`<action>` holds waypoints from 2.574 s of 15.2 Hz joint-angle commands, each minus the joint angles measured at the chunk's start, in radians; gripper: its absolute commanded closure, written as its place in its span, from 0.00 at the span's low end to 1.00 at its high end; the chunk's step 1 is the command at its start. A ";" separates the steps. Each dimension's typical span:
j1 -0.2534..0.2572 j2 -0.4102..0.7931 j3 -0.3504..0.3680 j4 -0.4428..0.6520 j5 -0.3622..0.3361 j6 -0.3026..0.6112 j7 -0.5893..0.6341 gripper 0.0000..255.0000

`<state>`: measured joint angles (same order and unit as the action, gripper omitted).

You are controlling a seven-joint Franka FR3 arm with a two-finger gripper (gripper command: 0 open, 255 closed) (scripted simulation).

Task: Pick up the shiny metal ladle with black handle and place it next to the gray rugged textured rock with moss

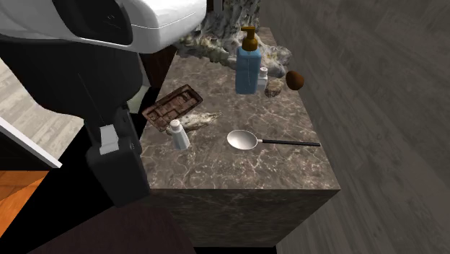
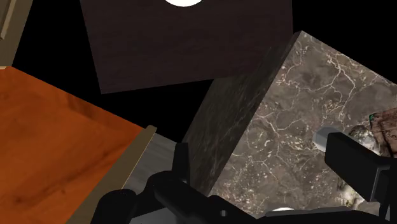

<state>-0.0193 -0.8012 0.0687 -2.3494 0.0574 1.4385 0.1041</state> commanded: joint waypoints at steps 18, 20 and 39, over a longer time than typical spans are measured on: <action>-0.076 0.473 0.148 0.006 0.048 0.609 0.319 0.00; -0.086 0.544 0.160 0.035 0.035 0.667 0.360 0.00; -0.099 1.068 0.152 0.341 -0.143 0.975 0.661 0.00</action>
<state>-0.1193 0.2571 0.2218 -2.0074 -0.0822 2.4025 0.7627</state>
